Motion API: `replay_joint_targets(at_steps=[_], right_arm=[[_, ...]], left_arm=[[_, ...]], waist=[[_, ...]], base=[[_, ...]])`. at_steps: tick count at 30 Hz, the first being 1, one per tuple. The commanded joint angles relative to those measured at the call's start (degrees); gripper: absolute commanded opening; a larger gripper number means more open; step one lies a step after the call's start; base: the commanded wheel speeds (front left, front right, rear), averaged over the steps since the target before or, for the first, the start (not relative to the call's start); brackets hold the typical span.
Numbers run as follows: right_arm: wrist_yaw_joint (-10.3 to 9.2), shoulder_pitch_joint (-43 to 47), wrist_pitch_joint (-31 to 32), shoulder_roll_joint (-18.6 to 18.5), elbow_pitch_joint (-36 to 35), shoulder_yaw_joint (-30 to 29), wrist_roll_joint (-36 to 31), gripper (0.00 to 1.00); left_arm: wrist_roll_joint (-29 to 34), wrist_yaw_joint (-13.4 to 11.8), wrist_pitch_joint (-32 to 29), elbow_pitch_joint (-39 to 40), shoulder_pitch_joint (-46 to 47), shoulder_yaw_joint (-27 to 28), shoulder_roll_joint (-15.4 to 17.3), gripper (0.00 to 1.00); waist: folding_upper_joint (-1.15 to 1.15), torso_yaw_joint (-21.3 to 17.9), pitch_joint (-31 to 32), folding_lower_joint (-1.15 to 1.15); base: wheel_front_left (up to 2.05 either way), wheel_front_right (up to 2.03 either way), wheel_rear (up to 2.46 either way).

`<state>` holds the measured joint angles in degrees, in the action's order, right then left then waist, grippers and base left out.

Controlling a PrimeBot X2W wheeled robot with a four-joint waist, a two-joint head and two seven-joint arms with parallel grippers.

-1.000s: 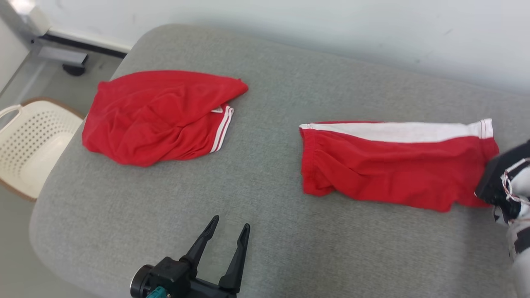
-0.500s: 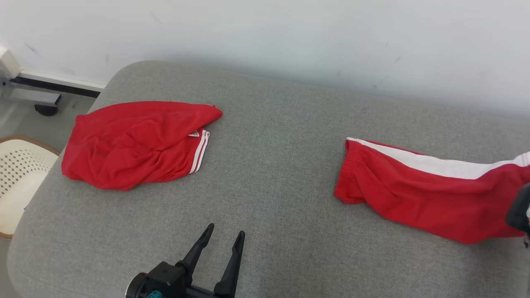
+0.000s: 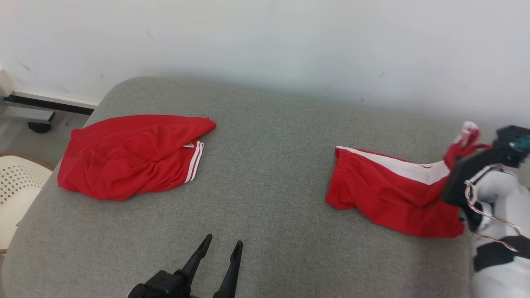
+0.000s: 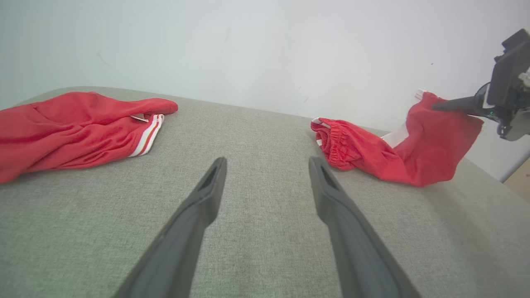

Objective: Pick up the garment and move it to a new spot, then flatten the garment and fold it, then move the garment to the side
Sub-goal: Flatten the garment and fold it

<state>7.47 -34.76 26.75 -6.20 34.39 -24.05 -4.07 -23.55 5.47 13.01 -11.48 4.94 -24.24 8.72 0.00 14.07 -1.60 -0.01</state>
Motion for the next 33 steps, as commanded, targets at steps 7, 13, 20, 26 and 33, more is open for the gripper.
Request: replay_joint_targets(at_steps=[7,13,20,26,33], right_arm=[[0.03,-4.3,0.4,3.0,5.8,6.3,3.7,0.00],[0.03,-6.8,-2.4,3.4,13.9,9.0,6.5,0.00],[0.03,-9.7,-7.8,3.3,24.8,14.2,10.3,0.00],[0.03,-13.3,-13.8,3.4,32.5,17.8,17.3,1.00],[0.03,-15.1,-14.2,3.3,29.9,26.7,32.2,1.00]], left_arm=[[-0.4,0.1,-0.1,0.0,0.5,-1.0,-0.2,1.00],[-0.8,0.0,0.2,-0.7,0.2,-1.4,-0.4,1.00],[-1.2,0.0,0.4,-1.3,-0.3,-1.9,-0.1,1.00],[-1.4,-0.2,0.5,-1.6,-0.4,-2.3,-0.2,1.00],[-1.9,-0.7,0.6,-1.4,-0.8,-1.7,0.3,1.00]], waist=[[0.00,1.8,-0.2,0.01],[0.00,4.1,0.0,0.01],[0.00,5.6,0.6,0.01],[0.00,6.3,1.2,0.01],[0.00,5.0,2.2,0.01]], base=[[0.00,0.00,0.00],[0.00,0.00,0.00],[0.00,0.00,0.00],[0.00,0.00,0.00],[0.00,0.00,0.00]])
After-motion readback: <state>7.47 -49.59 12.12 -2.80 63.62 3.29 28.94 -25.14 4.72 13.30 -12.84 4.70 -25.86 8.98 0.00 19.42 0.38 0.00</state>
